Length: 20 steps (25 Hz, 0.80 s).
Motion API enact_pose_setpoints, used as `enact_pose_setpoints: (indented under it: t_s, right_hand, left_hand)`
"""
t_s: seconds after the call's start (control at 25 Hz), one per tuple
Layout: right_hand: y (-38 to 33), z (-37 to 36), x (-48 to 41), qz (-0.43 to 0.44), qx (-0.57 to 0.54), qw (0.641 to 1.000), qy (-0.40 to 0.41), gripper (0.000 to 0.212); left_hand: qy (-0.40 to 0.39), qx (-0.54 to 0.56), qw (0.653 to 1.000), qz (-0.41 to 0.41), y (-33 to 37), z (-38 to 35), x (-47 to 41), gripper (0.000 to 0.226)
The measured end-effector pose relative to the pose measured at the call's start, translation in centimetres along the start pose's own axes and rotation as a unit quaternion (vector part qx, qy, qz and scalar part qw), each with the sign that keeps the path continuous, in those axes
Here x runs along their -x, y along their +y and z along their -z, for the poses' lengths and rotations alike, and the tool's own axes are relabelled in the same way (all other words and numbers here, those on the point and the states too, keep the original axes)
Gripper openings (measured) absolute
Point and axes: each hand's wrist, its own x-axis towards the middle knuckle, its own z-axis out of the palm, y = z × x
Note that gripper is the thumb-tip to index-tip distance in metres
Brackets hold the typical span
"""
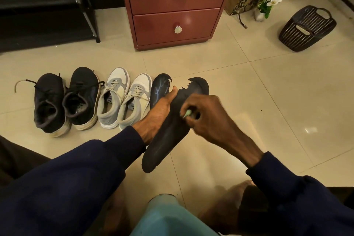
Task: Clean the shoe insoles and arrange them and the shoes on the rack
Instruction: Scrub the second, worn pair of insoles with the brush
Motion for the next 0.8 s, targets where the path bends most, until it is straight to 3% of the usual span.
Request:
enact_pose_setpoints:
  t_s: [0.08,0.24,0.28,0.4,0.44,0.64,0.8]
  right_hand:
    - [0.2,0.2,-0.2,-0.006,-0.007,1.0,-0.016,0.025]
    - [3.6,2.1,-1.0,-0.073,0.09,0.981,0.158,0.026]
    - [3.2,1.8,-0.8,-0.063,0.079,0.983,0.154,0.026]
    - [0.2,0.1,-0.3,0.003,-0.015,1.0,0.008,0.024]
    - [0.1,0.2,-0.3,0.007,-0.022,1.0,-0.007,0.024]
    - [4.3,2.7,-1.4,-0.074,0.043,0.977,0.196,0.022]
    - [2.2,2.0,-1.5,-0.019,-0.011,0.992,0.126,0.021]
  left_hand:
    - [0.001,-0.001,1.0,-0.001,-0.1,-0.1,0.1,0.048]
    - [-0.039,-0.014,0.998,0.039,-0.4,-0.6,0.5,0.062]
    - [-0.036,-0.015,0.999,0.034,-0.2,-0.6,0.6,0.058]
    - [-0.032,0.009,0.999,0.0,-0.1,0.0,0.2,0.046]
    - [-0.032,0.009,0.999,-0.001,-0.1,0.1,0.1,0.044]
    - [-0.101,-0.043,0.992,0.065,-0.1,-0.7,0.9,0.061]
    - [-0.135,-0.056,0.986,0.077,0.1,-0.2,0.6,0.064]
